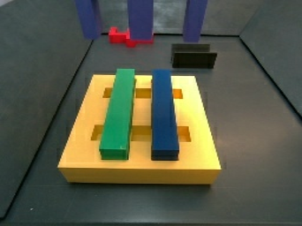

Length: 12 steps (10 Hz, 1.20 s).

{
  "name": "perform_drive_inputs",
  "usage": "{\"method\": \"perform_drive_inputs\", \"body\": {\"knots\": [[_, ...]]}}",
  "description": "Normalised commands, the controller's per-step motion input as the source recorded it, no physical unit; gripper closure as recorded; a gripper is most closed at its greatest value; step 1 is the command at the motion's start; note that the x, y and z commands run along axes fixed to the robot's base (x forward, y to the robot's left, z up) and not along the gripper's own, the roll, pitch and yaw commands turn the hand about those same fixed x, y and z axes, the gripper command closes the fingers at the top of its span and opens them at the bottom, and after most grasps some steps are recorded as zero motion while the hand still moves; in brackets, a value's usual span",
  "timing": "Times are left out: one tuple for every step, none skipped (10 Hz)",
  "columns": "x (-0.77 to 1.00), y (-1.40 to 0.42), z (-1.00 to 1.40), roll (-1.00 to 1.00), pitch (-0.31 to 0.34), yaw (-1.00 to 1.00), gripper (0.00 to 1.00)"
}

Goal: Pick up the purple object. Move up. Move to above the board. Insert the purple object.
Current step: Insert the purple object.

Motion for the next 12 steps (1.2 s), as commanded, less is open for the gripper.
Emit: {"method": "perform_drive_inputs", "body": {"knots": [[0.16,-0.43,-0.60,0.17,-0.110,0.13,1.00],[0.11,-0.50,-0.68,0.24,-0.137,0.19,1.00],[0.00,-0.43,-0.67,0.24,-0.171,0.19,1.00],[0.24,-0.38,-0.65,0.20,-0.099,0.20,1.00],[0.14,-0.41,-0.51,0.12,-0.074,0.08,1.00],[0.00,-0.37,-0.47,0.07,-0.119,0.09,1.00],[0.04,-0.29,-0.37,0.03,-0.054,0.11,1.00],[0.00,-0.16,-0.22,0.00,-0.007,0.13,1.00],[0.00,-0.01,-0.09,0.00,0.000,0.03,1.00],[0.00,0.00,-0.03,0.00,-0.001,0.00,1.00],[0.00,-0.11,-0.22,-0.14,-0.097,0.00,1.00],[-0.01,-0.22,-0.19,-0.05,-0.053,0.11,1.00]]}}
